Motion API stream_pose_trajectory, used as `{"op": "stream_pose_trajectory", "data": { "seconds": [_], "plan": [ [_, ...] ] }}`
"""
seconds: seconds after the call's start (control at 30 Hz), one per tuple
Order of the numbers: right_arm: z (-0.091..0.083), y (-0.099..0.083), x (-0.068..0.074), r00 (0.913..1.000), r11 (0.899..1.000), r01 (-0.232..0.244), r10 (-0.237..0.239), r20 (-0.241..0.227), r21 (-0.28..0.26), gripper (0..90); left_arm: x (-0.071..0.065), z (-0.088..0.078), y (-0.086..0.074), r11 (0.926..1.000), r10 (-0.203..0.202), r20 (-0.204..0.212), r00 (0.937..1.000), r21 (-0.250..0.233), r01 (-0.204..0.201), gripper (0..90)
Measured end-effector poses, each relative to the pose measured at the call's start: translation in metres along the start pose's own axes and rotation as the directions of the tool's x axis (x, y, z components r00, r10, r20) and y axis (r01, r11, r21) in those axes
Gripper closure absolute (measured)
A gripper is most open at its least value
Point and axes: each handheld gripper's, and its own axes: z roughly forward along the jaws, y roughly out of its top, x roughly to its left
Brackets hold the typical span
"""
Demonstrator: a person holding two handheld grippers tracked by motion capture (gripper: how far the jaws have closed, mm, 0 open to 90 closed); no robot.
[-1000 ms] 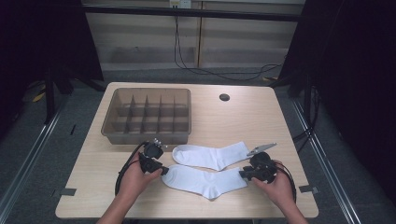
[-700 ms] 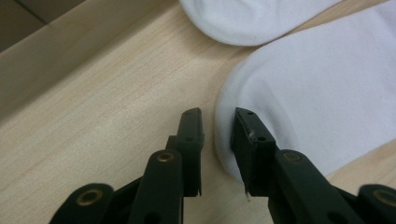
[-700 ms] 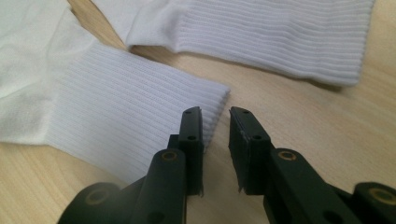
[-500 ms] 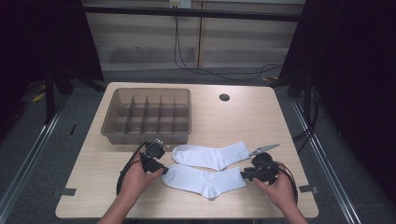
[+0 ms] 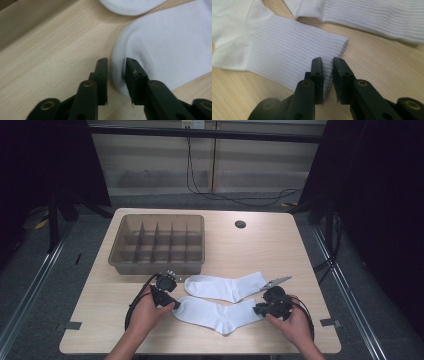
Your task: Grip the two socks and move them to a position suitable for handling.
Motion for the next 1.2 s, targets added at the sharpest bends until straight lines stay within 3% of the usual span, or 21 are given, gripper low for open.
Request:
{"op": "stream_pose_trajectory", "data": {
  "seconds": [0.1,0.17,0.3,0.43,0.7,1.2],
  "plan": [
    [0.0,0.0,-0.004,0.9991,0.999,-0.033,0.033,-0.026,-0.008,84.7,-0.002,0.0,0.002,0.9999,-0.004,0.013,0.9999,0.016,0.004,85.7],
    [-0.001,0.0,-0.005,0.9986,0.999,-0.042,0.042,-0.031,-0.016,86.5,-0.005,-0.002,0.004,0.9997,-0.005,0.025,0.9997,0.023,0.005,86.9],
    [-0.007,0.002,-0.006,0.9981,0.999,-0.046,0.046,-0.042,-0.019,87.3,-0.008,-0.007,0.007,0.9998,0.004,0.042,0.9991,0.021,-0.005,87.3],
    [-0.019,0.005,-0.011,0.9959,0.997,-0.071,0.069,-0.058,-0.04,87.6,-0.009,-0.019,0.01,0.9999,-0.015,0.085,0.9963,0.001,0.015,87.4],
    [-0.04,0.01,-0.012,0.9957,0.995,-0.069,0.065,-0.066,-0.067,87.9,-0.018,-0.035,0.019,0.9998,-0.008,0.101,0.9949,-0.017,0.01,87.4],
    [-0.075,0.029,-0.025,0.9966,0.992,-0.057,0.05,-0.066,-0.116,88.4,-0.028,-0.061,0.053,0.9991,0.012,0.132,0.9912,-0.042,-0.007,87.6]
  ]
}}
